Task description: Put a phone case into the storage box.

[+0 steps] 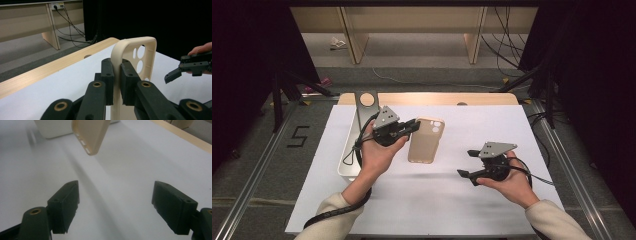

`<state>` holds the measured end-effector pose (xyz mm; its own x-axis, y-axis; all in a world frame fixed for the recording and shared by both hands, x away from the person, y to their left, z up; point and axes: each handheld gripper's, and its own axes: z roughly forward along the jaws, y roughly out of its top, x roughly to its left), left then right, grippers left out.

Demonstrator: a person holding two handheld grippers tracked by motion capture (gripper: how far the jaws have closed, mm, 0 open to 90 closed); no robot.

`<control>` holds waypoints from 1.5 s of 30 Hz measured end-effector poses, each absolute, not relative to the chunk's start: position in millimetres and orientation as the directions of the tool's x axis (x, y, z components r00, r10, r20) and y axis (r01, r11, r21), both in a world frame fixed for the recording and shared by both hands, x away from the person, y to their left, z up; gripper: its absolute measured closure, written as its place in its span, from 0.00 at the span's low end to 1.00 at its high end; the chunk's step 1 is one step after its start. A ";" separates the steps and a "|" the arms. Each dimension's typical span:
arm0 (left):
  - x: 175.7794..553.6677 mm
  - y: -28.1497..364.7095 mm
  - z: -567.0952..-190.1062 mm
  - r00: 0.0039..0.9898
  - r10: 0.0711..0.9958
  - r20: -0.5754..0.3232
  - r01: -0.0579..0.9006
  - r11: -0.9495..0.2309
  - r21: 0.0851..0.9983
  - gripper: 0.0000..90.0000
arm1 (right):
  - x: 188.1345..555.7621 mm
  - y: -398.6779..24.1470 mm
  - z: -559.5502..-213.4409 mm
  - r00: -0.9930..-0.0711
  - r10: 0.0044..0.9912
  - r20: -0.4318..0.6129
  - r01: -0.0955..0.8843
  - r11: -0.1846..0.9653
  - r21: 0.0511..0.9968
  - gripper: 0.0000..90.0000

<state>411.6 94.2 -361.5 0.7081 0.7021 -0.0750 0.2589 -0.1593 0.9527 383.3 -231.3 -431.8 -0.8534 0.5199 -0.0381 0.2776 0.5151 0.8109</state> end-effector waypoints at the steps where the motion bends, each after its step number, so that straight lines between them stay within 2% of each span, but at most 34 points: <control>1: 411.4 94.6 -360.9 0.708 0.702 -0.076 0.257 -0.156 0.954 0.91 | 383.7 -233.0 -431.6 -0.850 0.525 -0.033 0.280 0.504 0.817 0.25; 11: 409.9 100.8 -350.0 0.720 0.693 -0.046 0.226 -0.171 0.959 0.91 | 382.0 -247.4 -431.1 -0.818 0.575 0.017 0.318 0.427 0.847 0.23; 45: 420.3 137.8 -336.1 0.704 0.710 -0.020 0.188 -0.159 0.969 0.91 | 380.5 -255.0 -434.2 -0.802 0.596 0.047 0.343 0.394 0.852 0.20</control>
<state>420.3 137.8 -336.1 0.7039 0.7100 -0.0203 0.1884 -0.1591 0.9691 380.5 -255.0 -434.2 -0.8015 0.5961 0.0470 0.3432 0.3943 0.8525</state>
